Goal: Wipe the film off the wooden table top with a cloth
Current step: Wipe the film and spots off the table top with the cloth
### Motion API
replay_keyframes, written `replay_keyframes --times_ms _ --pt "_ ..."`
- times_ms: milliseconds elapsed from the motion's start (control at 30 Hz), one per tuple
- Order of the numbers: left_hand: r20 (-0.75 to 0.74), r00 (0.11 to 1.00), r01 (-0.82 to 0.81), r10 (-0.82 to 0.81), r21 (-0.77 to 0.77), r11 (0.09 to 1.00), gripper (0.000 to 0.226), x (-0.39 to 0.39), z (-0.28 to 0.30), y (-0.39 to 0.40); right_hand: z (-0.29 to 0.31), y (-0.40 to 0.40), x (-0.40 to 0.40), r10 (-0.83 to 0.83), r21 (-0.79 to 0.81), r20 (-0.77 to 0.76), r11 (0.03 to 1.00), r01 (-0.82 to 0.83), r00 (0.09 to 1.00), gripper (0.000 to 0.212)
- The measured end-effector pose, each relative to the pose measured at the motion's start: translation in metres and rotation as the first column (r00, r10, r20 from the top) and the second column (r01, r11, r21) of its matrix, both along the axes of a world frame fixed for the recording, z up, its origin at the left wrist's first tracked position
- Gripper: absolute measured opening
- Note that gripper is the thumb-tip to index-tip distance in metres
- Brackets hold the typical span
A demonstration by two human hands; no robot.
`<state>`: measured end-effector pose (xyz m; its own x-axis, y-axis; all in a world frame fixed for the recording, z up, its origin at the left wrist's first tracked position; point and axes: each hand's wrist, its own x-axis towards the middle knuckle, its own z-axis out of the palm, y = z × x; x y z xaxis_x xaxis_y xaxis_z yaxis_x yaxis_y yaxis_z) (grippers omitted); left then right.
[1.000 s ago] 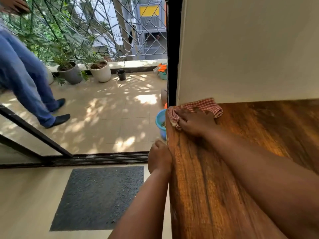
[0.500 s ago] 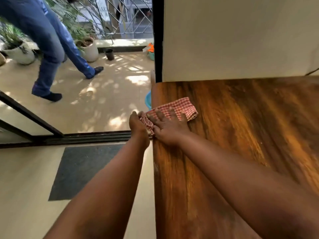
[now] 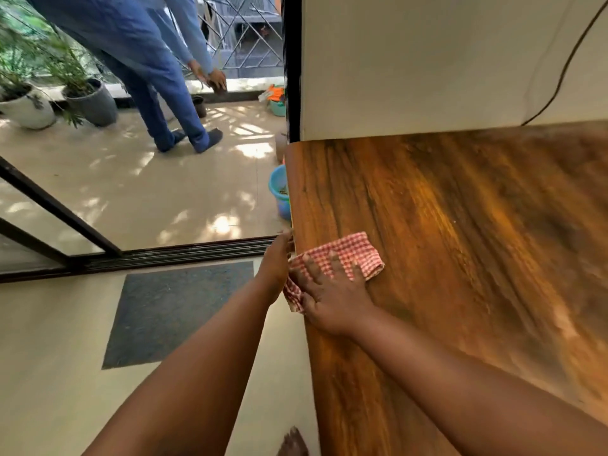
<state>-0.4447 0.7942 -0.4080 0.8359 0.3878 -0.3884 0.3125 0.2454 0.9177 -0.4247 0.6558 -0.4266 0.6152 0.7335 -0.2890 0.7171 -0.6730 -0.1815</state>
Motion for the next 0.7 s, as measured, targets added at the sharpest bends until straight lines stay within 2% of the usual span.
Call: replay_keyframes --times_ms 133,300,400,467,700 --pt "0.006 0.988 0.151 -0.155 0.193 0.970 0.034 -0.034 -0.012 -0.021 0.009 -0.036 -0.059 0.014 -0.015 -0.023 1.000 -0.014 1.000 0.054" --pt "-0.242 0.930 0.352 -0.278 0.364 0.862 0.061 -0.072 -0.019 -0.064 0.021 -0.076 -0.111 0.038 -0.025 -0.085 0.999 -0.040 0.996 0.054" --pt "-0.474 0.842 0.497 -0.257 0.497 0.712 0.075 -0.101 -0.021 -0.093 0.026 -0.098 -0.137 0.075 -0.016 -0.104 0.997 -0.077 0.992 0.052" --pt "-0.577 0.786 0.566 -0.222 0.526 0.635 0.079 -0.123 -0.020 -0.113 0.029 -0.117 -0.157 0.106 -0.014 -0.099 0.994 -0.108 0.989 0.052" --pt "-0.563 0.821 0.511 -0.095 0.648 0.565 0.080 -0.206 -0.019 -0.190 0.033 -0.191 -0.224 0.198 -0.003 -0.096 0.980 -0.199 0.976 0.054"
